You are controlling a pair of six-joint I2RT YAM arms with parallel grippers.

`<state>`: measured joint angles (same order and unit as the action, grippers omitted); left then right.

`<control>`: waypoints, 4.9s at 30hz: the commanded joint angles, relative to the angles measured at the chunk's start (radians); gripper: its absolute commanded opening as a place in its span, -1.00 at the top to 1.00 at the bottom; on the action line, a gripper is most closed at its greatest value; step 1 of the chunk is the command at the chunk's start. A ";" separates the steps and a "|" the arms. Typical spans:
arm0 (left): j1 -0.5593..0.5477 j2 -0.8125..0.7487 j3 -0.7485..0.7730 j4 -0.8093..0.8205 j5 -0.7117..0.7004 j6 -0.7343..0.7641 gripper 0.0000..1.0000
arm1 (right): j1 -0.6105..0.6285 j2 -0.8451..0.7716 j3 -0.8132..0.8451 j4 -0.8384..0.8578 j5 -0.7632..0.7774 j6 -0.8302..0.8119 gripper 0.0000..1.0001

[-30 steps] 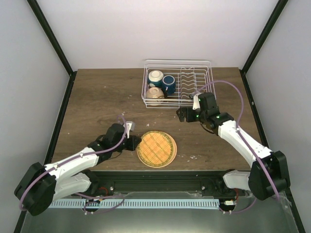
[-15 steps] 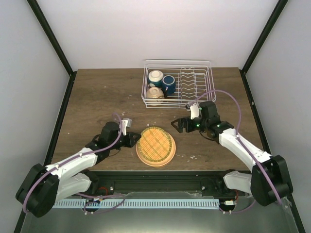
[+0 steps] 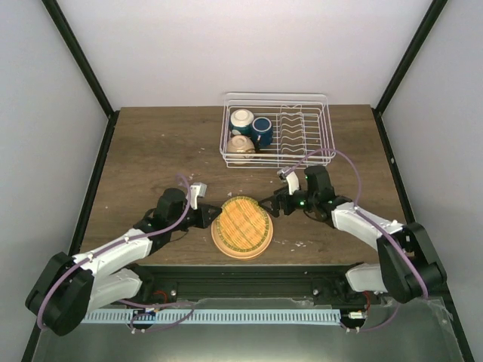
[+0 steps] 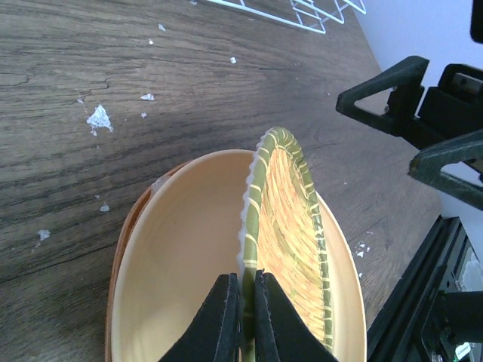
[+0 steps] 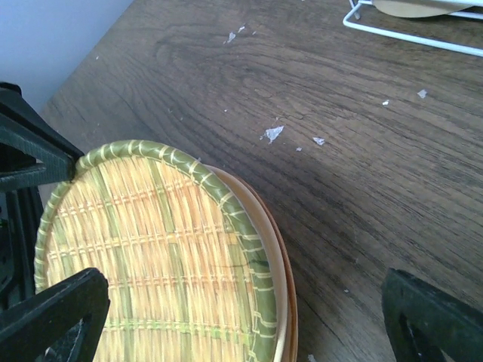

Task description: Load the mixed dishes into the dish rack

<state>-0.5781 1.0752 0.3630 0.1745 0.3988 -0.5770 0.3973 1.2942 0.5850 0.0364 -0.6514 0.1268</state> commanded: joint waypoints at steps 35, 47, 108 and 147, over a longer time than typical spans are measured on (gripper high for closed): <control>0.001 0.040 0.031 0.049 0.040 0.068 1.00 | 0.117 0.400 0.142 0.221 -0.317 -0.238 0.25; 0.003 0.042 0.039 0.046 0.034 0.072 1.00 | 0.123 0.410 0.170 0.180 -0.281 -0.228 0.99; 0.004 -0.125 0.081 -0.138 -0.057 0.133 -0.13 | -0.378 0.247 0.769 0.151 -0.171 -0.837 0.99; 0.004 -0.031 0.069 -0.060 -0.103 0.188 -0.12 | -0.443 0.833 1.231 -0.239 -0.265 -1.488 0.99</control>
<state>-0.5739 1.0267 0.4244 0.0822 0.3058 -0.4103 -0.0334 2.1117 1.7638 -0.2047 -0.9112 -1.3296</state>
